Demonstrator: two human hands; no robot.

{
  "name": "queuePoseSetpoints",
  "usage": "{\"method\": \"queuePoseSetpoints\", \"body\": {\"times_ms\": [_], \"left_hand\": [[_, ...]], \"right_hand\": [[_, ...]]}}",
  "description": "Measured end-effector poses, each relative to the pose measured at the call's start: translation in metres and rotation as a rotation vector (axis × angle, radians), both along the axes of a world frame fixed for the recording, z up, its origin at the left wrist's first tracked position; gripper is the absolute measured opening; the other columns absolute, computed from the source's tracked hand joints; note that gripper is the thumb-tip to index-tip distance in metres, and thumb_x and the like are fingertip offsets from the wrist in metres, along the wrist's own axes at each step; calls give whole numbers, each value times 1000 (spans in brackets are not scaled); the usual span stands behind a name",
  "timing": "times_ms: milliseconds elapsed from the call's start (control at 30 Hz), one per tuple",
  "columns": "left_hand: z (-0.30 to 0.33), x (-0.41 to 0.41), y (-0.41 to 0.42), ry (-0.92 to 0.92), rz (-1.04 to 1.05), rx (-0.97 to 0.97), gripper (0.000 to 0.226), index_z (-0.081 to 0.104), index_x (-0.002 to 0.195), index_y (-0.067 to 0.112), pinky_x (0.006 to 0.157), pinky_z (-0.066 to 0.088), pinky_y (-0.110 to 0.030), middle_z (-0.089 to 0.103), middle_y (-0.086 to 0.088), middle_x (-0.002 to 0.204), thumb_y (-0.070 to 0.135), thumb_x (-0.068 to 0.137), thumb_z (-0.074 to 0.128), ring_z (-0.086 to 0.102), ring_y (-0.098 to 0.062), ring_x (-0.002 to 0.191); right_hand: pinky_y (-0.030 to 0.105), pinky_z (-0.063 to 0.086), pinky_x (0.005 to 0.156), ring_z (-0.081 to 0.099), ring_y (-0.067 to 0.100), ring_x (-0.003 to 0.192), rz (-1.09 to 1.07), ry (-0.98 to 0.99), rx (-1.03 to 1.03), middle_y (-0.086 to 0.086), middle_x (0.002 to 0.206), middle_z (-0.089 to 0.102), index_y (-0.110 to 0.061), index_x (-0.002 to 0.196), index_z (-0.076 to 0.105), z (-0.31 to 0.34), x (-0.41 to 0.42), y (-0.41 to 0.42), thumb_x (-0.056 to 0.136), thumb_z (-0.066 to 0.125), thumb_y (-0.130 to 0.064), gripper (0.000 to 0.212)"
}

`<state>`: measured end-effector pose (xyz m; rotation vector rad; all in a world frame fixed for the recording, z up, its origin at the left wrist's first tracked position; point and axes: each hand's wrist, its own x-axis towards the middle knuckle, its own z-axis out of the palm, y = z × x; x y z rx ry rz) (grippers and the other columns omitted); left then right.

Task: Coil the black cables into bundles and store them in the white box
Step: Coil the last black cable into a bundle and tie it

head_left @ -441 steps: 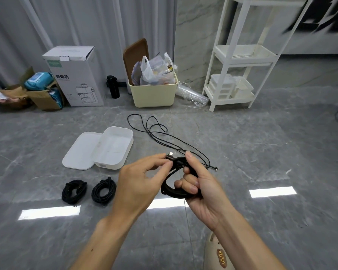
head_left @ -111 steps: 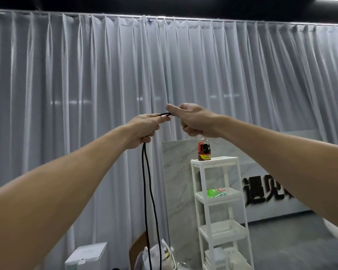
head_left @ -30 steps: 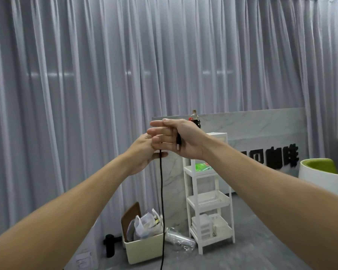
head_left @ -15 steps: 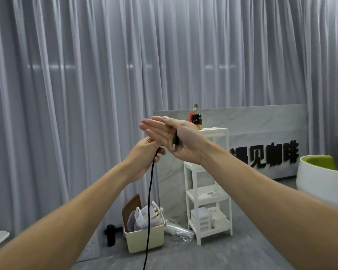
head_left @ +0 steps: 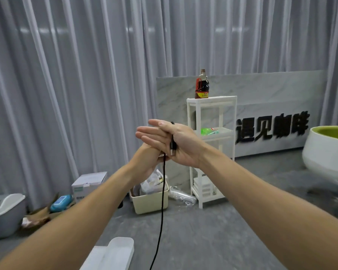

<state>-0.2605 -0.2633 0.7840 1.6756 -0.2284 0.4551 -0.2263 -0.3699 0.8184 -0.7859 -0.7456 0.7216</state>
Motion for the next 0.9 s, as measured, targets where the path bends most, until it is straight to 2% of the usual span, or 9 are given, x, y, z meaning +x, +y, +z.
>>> {"method": "queuePoseSetpoints", "body": {"times_ms": [133,300,400,500,567,700,767,833,900], "left_hand": [[-42,13,12,74,-5,-73,28,61,115,19,74,53,-19,75,6,99,18,106,35,69,-12,101],[-101,26,21,117,-23,-368,35,58,122,28,90,50,-27,71,11,113,39,106,29,64,-7,113],[-135,31,23,140,-37,-580,43,49,138,27,103,45,-30,60,9,135,34,108,20,56,-11,128],[-168,31,21,182,-84,-666,47,56,129,20,102,43,-31,67,5,124,39,107,19,61,-10,121],[-189,30,18,232,-107,-697,48,53,132,20,99,46,-28,68,6,123,42,107,19,60,-8,121],[-243,32,17,278,-50,-728,49,31,154,21,78,51,-13,70,26,98,35,109,17,65,11,96],[-264,26,20,300,12,-720,60,37,152,18,93,51,-23,70,11,119,52,106,21,63,-3,115],[-279,16,20,347,-86,-797,80,48,145,12,114,37,-39,59,-11,139,70,96,25,52,-21,133],[-296,9,20,357,-139,-845,86,49,144,7,121,25,-43,52,-16,145,74,93,30,46,-26,139]], "right_hand": [[33,61,79,70,40,102,44,67,-8,29,110,70,6,131,44,-42,12,11,109,31,-8,29],[32,61,81,70,38,105,58,147,-32,29,114,69,6,137,41,-91,22,17,109,30,-7,33],[33,61,83,71,37,103,51,216,-59,30,117,67,5,139,41,-119,24,19,109,31,-8,35],[33,61,84,71,37,103,38,256,-86,29,122,66,4,140,42,-148,24,19,109,33,-9,35],[35,59,89,70,37,106,33,273,-107,25,126,65,0,142,42,-170,24,19,108,34,-10,36],[36,56,93,67,33,112,18,318,-121,19,128,66,-8,140,47,-216,28,17,108,32,-9,36],[35,56,94,66,30,115,4,356,-117,18,128,66,-10,139,49,-241,31,17,107,32,-7,37],[33,55,96,66,29,116,-20,394,-109,17,127,67,-9,141,48,-265,34,15,106,33,-5,38],[33,54,98,66,28,118,-36,448,-92,17,126,68,-9,142,46,-287,36,13,106,34,-5,39]]}}
